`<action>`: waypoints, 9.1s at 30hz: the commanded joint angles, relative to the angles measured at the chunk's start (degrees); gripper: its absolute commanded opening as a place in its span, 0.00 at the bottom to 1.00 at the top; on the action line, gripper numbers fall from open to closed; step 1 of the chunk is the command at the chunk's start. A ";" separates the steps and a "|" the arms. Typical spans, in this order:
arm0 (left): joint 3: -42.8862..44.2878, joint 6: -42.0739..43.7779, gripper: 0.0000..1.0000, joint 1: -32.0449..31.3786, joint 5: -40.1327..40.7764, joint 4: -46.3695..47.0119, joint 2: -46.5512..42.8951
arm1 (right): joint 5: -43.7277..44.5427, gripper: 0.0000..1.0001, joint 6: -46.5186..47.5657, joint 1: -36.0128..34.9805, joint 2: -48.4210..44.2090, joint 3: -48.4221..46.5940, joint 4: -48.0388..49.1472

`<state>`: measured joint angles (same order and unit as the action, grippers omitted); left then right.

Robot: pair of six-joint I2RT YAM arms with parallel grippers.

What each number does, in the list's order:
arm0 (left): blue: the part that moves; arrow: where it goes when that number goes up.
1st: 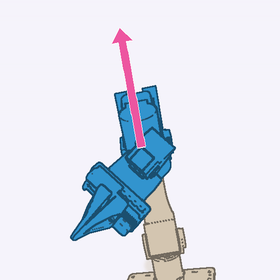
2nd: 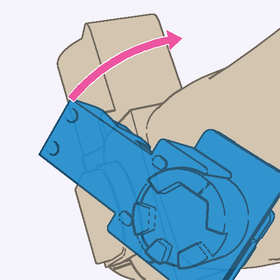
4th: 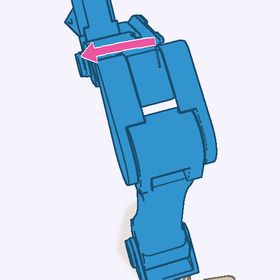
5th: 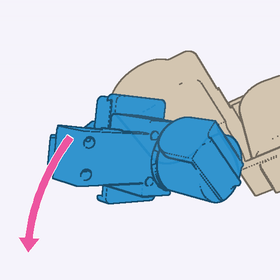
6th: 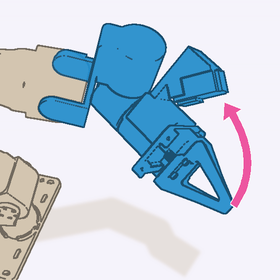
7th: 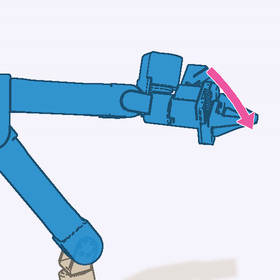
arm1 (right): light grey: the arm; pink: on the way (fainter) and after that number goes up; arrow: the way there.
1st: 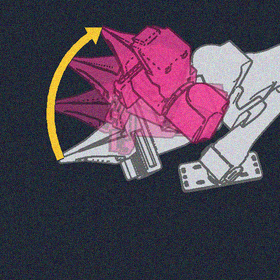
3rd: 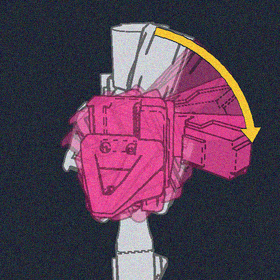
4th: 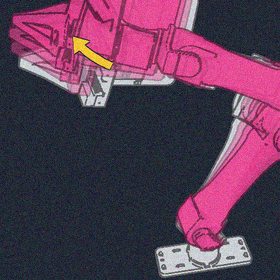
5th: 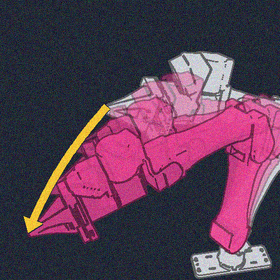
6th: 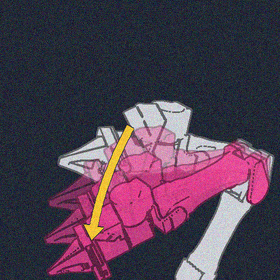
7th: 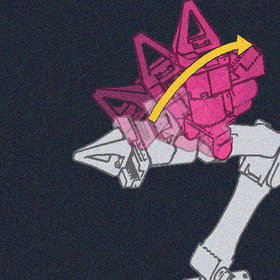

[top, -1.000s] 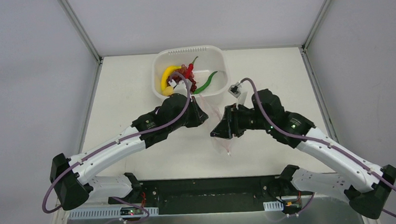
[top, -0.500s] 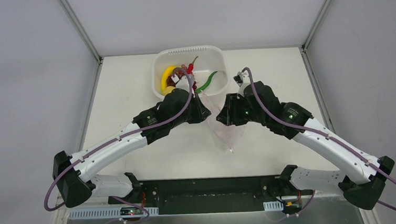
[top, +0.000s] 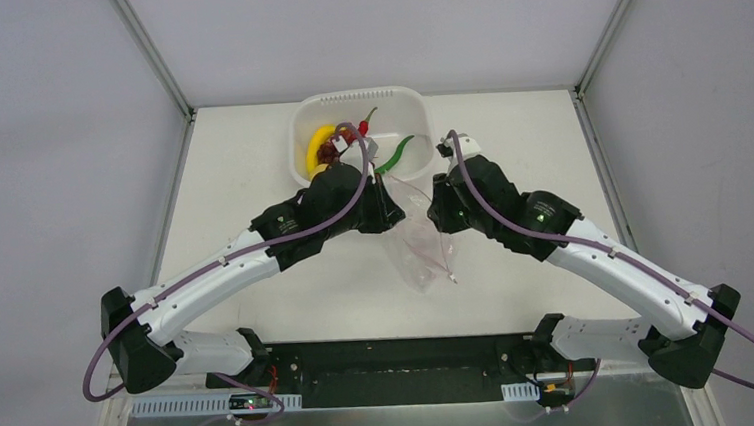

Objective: Place the food in the zip-top bag and seal the zipper
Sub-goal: Open the zipper of the food storage bag, then move the bin to the center of the board, then pick up the fake vegetable from the bin, then place the fake vegetable in the zipper food storage bag.

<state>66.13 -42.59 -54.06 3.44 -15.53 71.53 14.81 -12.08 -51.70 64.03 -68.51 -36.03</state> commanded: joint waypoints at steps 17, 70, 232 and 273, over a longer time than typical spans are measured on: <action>25.45 13.30 0.00 -0.15 -10.43 -9.27 10.83 | 24.12 0.00 3.47 -0.26 -8.68 -10.90 -13.24; 6.99 23.84 0.99 30.33 -4.19 -9.31 21.73 | -10.46 0.00 -3.68 18.39 -8.11 11.26 6.85; -10.64 8.77 0.00 -5.08 21.99 39.20 -4.27 | -15.28 0.00 -26.49 16.06 -15.93 27.16 36.78; -18.57 11.19 0.00 -6.45 31.70 66.62 -2.04 | -17.70 0.00 -45.39 16.06 -15.92 27.07 44.53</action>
<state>48.47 -30.92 -60.07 31.00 39.86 72.60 -3.18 -52.36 -35.46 48.75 -39.31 5.63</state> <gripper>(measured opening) 0.078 0.009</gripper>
